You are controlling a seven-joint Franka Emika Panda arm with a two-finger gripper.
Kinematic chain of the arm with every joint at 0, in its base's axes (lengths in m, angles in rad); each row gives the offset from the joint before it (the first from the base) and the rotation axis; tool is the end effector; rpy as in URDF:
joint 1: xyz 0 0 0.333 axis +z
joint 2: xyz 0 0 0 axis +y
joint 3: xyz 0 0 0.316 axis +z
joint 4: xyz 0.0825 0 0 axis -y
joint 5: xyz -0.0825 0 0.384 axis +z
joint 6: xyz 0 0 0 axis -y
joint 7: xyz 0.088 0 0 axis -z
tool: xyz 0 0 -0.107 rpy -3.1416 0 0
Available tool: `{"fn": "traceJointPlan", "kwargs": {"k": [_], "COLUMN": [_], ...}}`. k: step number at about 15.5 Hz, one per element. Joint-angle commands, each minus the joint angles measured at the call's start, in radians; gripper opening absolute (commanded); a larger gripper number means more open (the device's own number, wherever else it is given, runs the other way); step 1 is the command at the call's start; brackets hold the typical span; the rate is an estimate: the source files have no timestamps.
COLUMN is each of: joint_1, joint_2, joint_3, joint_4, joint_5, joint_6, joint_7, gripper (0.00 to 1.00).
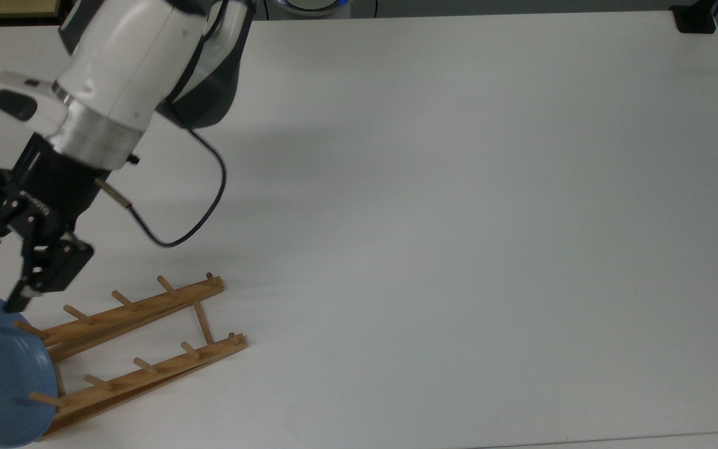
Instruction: Place plate in plate rack
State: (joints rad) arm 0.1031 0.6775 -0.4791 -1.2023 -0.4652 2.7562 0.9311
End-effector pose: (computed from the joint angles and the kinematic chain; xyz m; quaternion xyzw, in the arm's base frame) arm 0.7705 -0.1452 0.5157 0.8075 -0.2995 0.4850 0.1517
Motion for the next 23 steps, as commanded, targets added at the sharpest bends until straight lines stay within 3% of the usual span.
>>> {"fn": "traceJointPlan", "kwargs": {"k": [1, 3, 5, 8, 11, 13, 15, 23], "joint_1": [0.003, 0.0, 0.001, 0.006, 0.007, 0.01, 0.004, -0.031], "joint_2": [-0.22, -0.277, -0.326, -0.401, -0.489, -0.568, -0.646, -0.693], "joint_3": [0.17, 0.236, 0.273, 0.319, 0.321, 0.327, 0.344, 0.355], "joint_4": [-0.254, -0.298, -0.334, -0.376, -0.382, -0.437, -0.503, -0.514], "joint_5": [0.016, 0.055, 0.15, 0.351, 0.456, 0.465, 0.465, 0.468], "joint_6": [-0.09, -0.186, -0.289, -0.56, -0.904, -1.024, -1.041, -1.093], "joint_7": [-0.03, -0.049, -0.13, -0.421, -0.741, -0.926, -0.994, -0.977], "gripper": [1.0, 1.0, 1.0, 1.0, 1.0, 1.0, 1.0, 1.0]}}
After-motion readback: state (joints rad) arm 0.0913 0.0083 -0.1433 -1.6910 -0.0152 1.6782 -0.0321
